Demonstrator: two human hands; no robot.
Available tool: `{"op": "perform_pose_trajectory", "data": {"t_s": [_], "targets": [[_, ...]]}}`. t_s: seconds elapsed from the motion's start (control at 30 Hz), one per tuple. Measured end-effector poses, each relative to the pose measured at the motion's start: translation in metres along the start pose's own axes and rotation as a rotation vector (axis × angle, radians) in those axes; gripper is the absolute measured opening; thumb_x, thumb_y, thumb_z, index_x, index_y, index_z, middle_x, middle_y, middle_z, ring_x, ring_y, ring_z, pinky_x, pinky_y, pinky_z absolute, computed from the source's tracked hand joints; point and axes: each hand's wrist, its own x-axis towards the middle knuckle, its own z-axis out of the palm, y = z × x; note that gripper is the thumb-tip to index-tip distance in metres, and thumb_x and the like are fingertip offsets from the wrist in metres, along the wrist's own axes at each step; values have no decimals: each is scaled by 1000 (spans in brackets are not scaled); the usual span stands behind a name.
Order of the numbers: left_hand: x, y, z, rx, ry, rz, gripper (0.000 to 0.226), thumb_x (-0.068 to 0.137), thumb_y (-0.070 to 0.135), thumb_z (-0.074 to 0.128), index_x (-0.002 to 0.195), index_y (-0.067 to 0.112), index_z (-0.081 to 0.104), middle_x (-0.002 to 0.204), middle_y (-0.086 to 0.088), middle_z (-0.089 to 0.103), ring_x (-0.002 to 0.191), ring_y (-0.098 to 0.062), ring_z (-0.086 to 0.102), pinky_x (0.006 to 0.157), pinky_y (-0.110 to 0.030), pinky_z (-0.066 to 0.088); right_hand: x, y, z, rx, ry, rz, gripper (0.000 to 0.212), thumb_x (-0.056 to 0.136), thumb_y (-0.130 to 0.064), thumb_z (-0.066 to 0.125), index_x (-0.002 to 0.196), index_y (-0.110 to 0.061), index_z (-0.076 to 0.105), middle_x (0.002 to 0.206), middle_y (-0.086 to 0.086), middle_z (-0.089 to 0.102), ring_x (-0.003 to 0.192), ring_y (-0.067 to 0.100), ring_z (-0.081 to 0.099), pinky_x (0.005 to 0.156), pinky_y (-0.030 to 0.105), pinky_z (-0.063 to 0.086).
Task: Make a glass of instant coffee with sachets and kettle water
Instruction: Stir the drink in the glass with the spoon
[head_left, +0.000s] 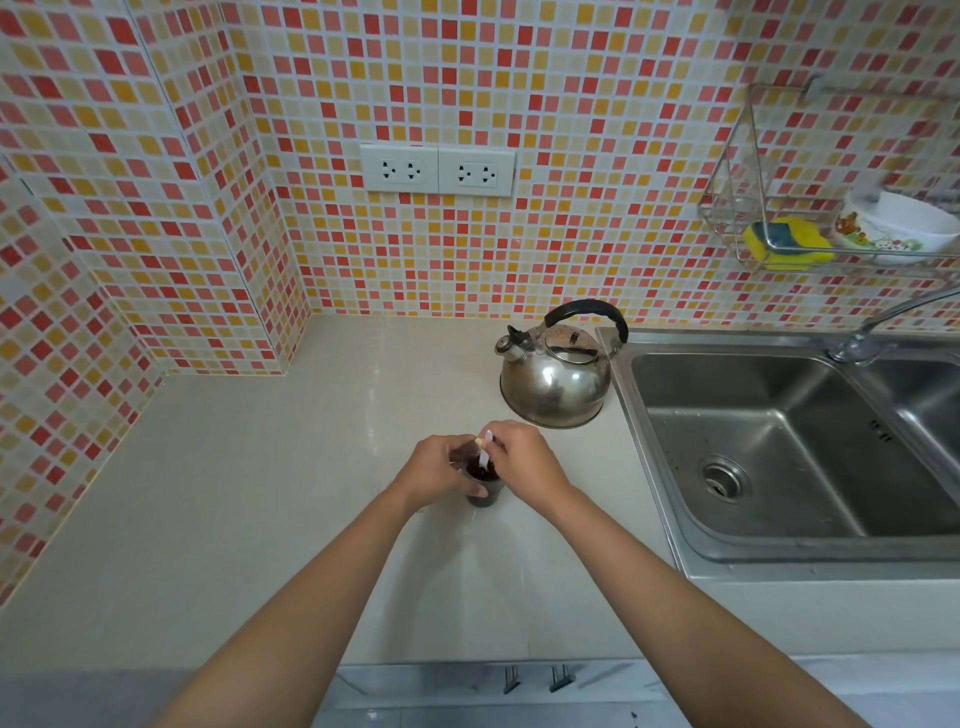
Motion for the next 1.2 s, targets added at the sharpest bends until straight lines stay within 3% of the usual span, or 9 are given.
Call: {"op": "perform_pose_trajectory", "data": {"t_s": [0.1, 0.27, 0.43, 0.53, 0.7, 0.8, 0.93, 1.07, 1.2], "targets": [[0, 1, 0, -30, 1, -9, 49, 51, 4, 85, 94, 25, 74, 85, 0, 71, 77, -11, 59, 78, -27, 49, 3, 4, -4, -51, 27, 9, 19, 91, -10, 47, 89, -2, 64, 91, 12, 66, 84, 28, 58, 74, 38, 49], [0, 0, 0, -31, -3, -10, 46, 49, 9, 85, 87, 32, 73, 75, 11, 68, 72, -9, 59, 79, -32, 52, -1, 5, 0, 88, 23, 47, 19, 89, -10, 52, 76, -5, 65, 56, -11, 48, 56, 6, 46, 57, 25, 36], [0, 0, 1, -61, 10, -20, 51, 49, 7, 86, 93, 30, 75, 88, 3, 72, 84, -13, 62, 85, -32, 52, 0, 10, -4, 11, 58, 53, 17, 91, -12, 49, 80, -5, 61, 70, 4, 57, 69, 22, 51, 61, 32, 40], [0, 0, 1, -58, -7, -14, 48, 49, 9, 84, 93, 25, 74, 80, 4, 70, 78, -13, 62, 85, -39, 54, -1, 8, 1, 81, 28, 49, 17, 90, -13, 52, 77, -8, 63, 59, -7, 48, 61, 16, 46, 54, 26, 34], [-1, 1, 1, -72, 19, -28, 55, 51, 4, 86, 101, 22, 73, 96, -7, 75, 89, -15, 64, 89, -36, 52, 1, 12, -2, 33, 60, 29, 18, 91, -12, 49, 80, -4, 62, 79, 10, 62, 75, 25, 55, 67, 36, 45], [-2, 3, 1, -49, 15, -25, 56, 49, 7, 85, 102, 22, 74, 91, -4, 75, 87, -20, 67, 92, -41, 53, 0, 13, 0, 63, 50, 54, 19, 91, -12, 51, 76, -6, 61, 64, 1, 55, 66, 21, 50, 62, 31, 41], [-4, 5, 1, -65, 1, -31, 50, 48, 8, 85, 86, 39, 75, 78, 16, 71, 79, -7, 64, 85, -31, 52, -1, 12, 3, 176, 51, 38, 22, 89, -9, 53, 68, -13, 58, 57, -9, 49, 57, 9, 45, 58, 25, 36], [-1, 3, 2, -80, 29, -36, 56, 50, 3, 87, 78, 50, 72, 86, 10, 71, 82, -6, 63, 80, -17, 50, 2, 22, -3, 133, 86, 23, 17, 90, -10, 51, 77, -7, 61, 71, 2, 55, 70, 19, 51, 66, 31, 41], [2, -1, 2, -75, 12, -46, 47, 51, 0, 87, 93, 18, 74, 88, 2, 68, 83, -10, 60, 82, -21, 47, 0, 31, 0, 254, 139, 174, 17, 91, -8, 49, 82, -5, 63, 76, 6, 62, 73, 23, 61, 72, 34, 48]]}}
